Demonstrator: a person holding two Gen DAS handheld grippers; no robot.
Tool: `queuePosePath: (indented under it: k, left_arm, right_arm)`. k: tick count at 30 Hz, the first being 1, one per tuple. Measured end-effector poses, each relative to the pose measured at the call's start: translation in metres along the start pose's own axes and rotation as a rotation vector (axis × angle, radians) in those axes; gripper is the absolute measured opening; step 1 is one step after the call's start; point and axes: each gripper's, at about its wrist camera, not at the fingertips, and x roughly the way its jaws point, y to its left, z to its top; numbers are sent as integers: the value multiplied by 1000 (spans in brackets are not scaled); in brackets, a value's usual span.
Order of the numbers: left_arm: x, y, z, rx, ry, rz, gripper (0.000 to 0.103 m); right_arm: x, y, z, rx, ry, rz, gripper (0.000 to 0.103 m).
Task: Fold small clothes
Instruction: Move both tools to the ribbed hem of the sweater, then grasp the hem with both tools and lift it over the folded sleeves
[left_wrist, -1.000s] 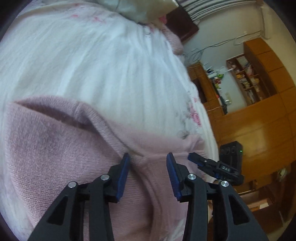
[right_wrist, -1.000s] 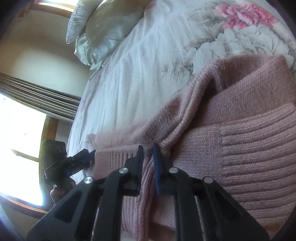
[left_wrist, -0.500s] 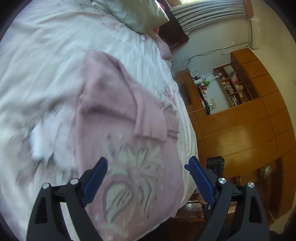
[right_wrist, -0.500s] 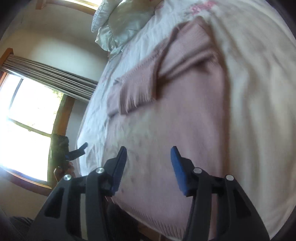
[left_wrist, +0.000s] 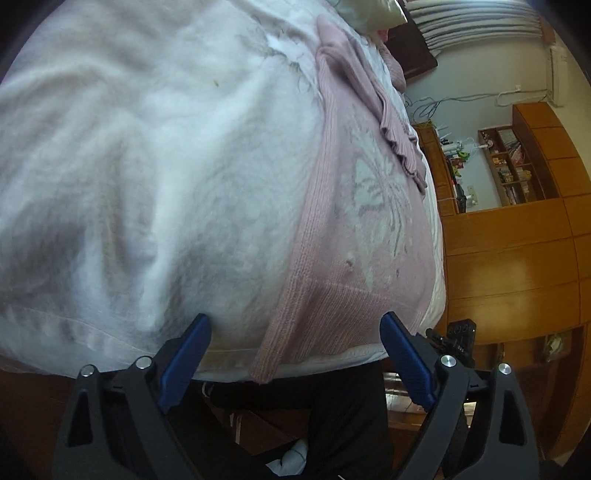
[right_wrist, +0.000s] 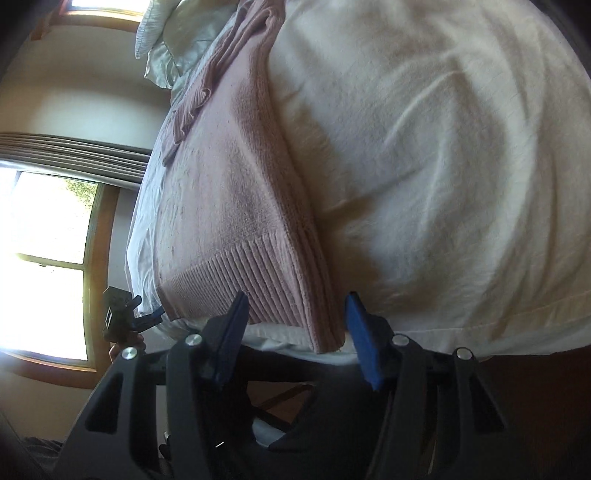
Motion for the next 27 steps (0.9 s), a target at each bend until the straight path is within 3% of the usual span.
queuePosePath:
  k: [8, 10, 12, 13, 14, 15, 23, 27]
  left_arm:
    - [20, -12, -6, 64, 74, 41, 92]
    - [25, -15, -11, 71, 89, 39, 82]
    - [29, -16, -12, 69, 95, 57, 55]
    - [32, -15, -14, 68, 98, 73, 42]
    - [32, -13, -15, 65, 93, 89, 20]
    - [31, -10, -16, 45, 82, 78, 12]
    - [-9, -10, -37, -86, -71, -167, 7]
    - [-30, -24, -55, -83, -124, -311, 7]
  right_arm:
    - [21, 4, 0, -5, 34, 17, 54]
    - [20, -2, -2, 4, 35, 24, 54]
    - [21, -8, -1, 22, 37, 37, 50]
    - [23, -8, -1, 28, 45, 53, 29]
    - [25, -8, -1, 31, 58, 70, 12]
    - [23, -9, -1, 31, 50, 69, 9]
    - [-17, -2, -18, 73, -54, 214, 7]
    - [-48, 18, -30, 46, -110, 288, 6]
